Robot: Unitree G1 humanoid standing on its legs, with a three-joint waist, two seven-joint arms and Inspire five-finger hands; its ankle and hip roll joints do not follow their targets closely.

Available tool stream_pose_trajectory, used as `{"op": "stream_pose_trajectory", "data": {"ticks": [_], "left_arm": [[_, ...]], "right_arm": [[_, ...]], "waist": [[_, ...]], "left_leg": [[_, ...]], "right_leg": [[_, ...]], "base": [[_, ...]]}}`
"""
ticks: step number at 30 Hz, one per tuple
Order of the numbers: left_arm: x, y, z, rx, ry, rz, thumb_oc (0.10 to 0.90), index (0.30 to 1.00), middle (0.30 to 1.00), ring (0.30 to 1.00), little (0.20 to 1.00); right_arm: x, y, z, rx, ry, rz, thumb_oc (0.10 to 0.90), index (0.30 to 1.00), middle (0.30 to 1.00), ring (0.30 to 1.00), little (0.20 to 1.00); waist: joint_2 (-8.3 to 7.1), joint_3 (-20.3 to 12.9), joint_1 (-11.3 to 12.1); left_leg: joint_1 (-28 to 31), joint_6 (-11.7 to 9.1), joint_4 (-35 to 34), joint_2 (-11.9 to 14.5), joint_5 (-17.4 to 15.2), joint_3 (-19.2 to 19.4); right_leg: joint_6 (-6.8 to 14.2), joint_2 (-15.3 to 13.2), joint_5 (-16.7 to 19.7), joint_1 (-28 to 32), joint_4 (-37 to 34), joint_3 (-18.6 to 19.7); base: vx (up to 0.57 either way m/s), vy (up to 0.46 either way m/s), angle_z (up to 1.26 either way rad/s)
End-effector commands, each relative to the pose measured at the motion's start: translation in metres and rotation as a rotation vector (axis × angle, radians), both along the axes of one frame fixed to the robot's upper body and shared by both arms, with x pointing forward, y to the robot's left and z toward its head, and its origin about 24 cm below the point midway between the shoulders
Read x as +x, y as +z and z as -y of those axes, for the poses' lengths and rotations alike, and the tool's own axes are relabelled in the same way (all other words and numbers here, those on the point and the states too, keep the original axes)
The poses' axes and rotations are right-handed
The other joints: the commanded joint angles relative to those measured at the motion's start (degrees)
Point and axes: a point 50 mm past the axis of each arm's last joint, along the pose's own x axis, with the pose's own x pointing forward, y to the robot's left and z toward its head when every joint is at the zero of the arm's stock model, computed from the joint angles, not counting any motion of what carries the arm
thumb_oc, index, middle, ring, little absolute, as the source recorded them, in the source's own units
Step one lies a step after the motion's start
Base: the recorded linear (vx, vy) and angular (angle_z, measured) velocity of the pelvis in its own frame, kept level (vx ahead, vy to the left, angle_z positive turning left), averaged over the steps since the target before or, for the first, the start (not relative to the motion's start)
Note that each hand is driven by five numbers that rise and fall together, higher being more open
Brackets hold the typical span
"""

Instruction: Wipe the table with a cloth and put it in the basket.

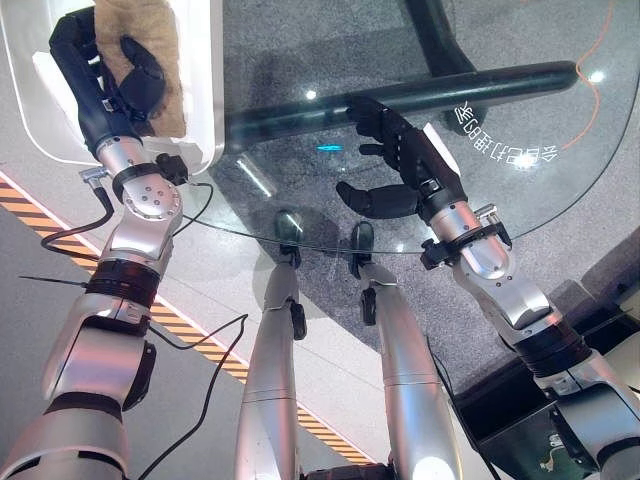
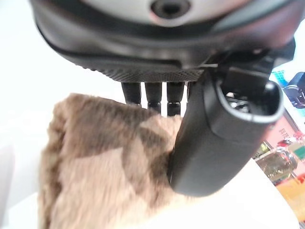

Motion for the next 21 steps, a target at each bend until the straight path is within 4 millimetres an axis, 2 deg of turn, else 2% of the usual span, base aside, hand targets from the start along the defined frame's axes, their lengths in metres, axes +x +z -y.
{"op": "stream_pose_trajectory", "data": {"ticks": [1,15,21], "left_arm": [[-0.002,0.004,-0.017,0.02,0.066,-0.013,0.8,0.9,0.9,0.9,0.9],[-0.02,-0.013,-0.036,0.009,0.092,0.033,0.8,0.9,0.9,0.9,0.9],[-0.039,-0.039,-0.037,-0.019,0.066,0.079,0.8,0.9,0.9,0.9,0.9]], "right_arm": [[-0.02,0.019,-0.011,0.089,0.107,0.139,0.8,0.9,0.9,0.9,0.9],[-0.034,0.006,-0.007,0.094,0.102,0.13,0.8,0.9,0.9,0.9,0.9],[-0.046,-0.009,-0.005,0.097,0.094,0.114,0.8,0.9,0.9,0.9,0.9]], "waist": [[-1.05,-1.24,0.12],[-0.74,-1.24,0.91],[-0.27,-1.24,1.85]], "left_leg": [[2.84,1.87,6.61,-2.58,-8.45,3.64],[7.09,1.81,6.24,-2.5,-8.62,3.02],[10.52,1.94,5.55,-2.74,-9.16,2.24]], "right_leg": [[1.11,5.08,9.83,4.63,-15.24,3.55],[0.68,5.08,8.64,8.87,-15.12,2.84],[0.52,5.02,7.51,12.38,-15.26,2.5]], "base": [[0.0,0.0,0.0],[-0.01,-0.027,0.0],[-0.01,-0.04,0.0]]}}
